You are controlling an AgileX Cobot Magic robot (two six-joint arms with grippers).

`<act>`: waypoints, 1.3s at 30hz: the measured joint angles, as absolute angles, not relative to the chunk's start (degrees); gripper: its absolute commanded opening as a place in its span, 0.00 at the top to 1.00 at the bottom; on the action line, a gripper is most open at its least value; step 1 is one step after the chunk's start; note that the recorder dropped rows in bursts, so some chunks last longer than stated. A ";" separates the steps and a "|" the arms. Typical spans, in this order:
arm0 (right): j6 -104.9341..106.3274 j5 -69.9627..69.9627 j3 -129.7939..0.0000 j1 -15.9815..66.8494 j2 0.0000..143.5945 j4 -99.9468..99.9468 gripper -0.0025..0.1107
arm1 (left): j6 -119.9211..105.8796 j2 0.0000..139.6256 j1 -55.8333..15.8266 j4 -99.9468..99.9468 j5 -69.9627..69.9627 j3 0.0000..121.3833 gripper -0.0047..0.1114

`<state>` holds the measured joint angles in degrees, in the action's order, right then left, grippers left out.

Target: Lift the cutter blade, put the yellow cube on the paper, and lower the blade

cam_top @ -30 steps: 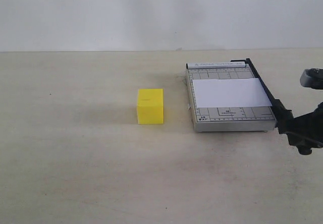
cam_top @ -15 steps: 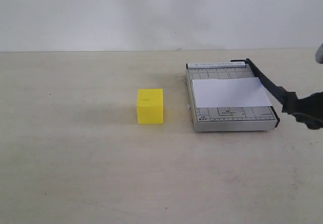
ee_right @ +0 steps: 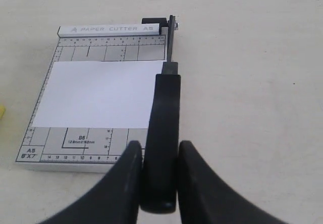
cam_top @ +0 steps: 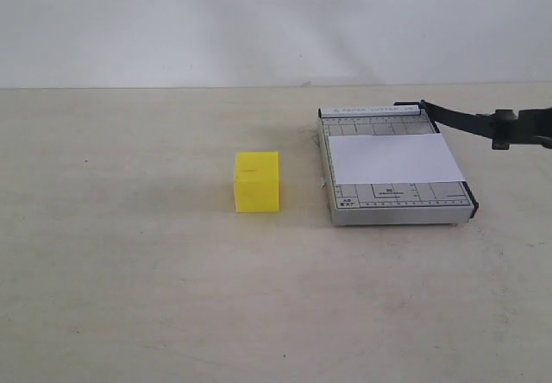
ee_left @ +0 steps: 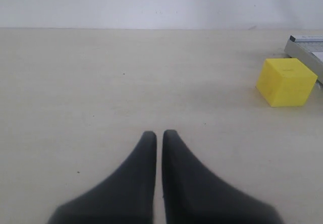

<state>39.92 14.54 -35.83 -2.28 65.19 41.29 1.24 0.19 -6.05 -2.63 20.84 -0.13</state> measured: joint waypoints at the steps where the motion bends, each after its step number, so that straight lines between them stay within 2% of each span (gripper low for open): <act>1: 39.92 14.40 -35.83 -2.28 65.19 41.29 0.98 | 1.24 0.19 -6.05 -2.63 20.84 -0.13 0.92; 18: 40.03 14.89 -39.83 -2.06 65.07 41.17 0.97 | 1.24 0.19 -6.05 -2.63 20.84 -0.13 0.92; 24: 40.14 15.63 -39.95 -2.06 65.07 41.10 0.70 | 1.24 0.19 -6.05 -2.63 20.84 -0.13 0.92; 27: 40.37 16.18 -40.48 -2.19 63.96 40.94 0.62 | 1.24 0.19 -6.05 -2.63 20.84 -0.13 0.92; 37: 40.16 22.14 -41.03 -2.31 55.58 38.66 0.62 | 1.24 0.19 -6.05 -2.63 20.84 -0.13 0.92; 39: 36.88 28.14 -41.03 -2.31 48.65 38.24 0.72 | 1.24 0.19 -6.05 -2.63 20.84 -0.13 0.92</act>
